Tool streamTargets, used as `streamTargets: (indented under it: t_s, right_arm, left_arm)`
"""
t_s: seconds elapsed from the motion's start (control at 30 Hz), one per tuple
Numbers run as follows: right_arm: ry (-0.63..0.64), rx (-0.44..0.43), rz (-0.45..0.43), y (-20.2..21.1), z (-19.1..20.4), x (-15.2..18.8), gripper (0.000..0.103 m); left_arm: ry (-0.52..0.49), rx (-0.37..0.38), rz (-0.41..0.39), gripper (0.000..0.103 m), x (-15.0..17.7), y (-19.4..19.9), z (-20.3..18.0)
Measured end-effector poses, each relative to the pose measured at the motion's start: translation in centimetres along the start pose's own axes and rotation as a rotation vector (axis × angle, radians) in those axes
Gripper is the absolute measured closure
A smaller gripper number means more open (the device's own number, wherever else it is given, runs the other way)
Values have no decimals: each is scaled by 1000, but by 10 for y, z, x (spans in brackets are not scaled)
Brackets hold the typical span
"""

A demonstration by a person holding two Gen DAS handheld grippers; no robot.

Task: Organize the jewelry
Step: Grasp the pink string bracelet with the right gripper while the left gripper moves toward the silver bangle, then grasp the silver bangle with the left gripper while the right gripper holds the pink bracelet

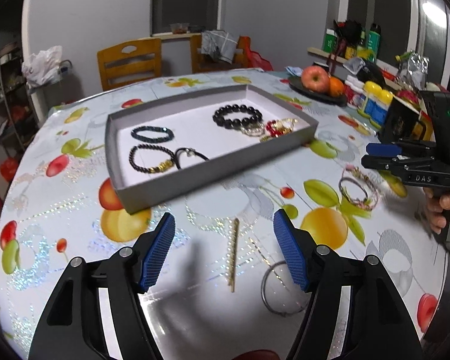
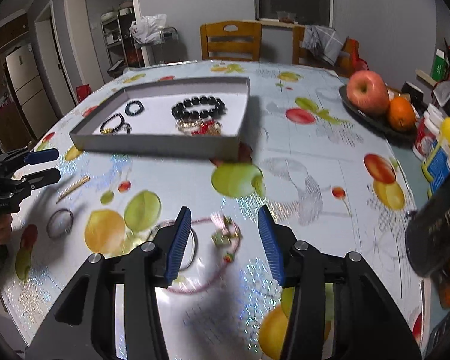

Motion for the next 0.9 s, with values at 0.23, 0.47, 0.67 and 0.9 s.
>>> streamTargets:
  t_s: [0.23,0.47,0.67,0.9]
  right_arm:
    - [9,30,53,-12,-8,12,61]
    - [33,49,89,-21,-6,17,87]
    - [57,43,80,-20,-1,18,98]
    - [37,-1,8,-3,1,11,98]
  left_arm:
    - [-3,5,17,36,4,-5,-3]
    - [-27,15,34,36,4,-6,-10]
    - [-44,16,75,43,10,-12,-12]
    - [-88,57,53,47,15,4,-35]
Point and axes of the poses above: each gripper's, at about its wrist camera, not at the fingertips, and y roughly against the way its jaws point, z to its left, x to its underside, the point moved 9 cm from there along -y, roughly the way its jaws point, and after that the axes turned 14 degrees about -y, right-handed, at the moved point
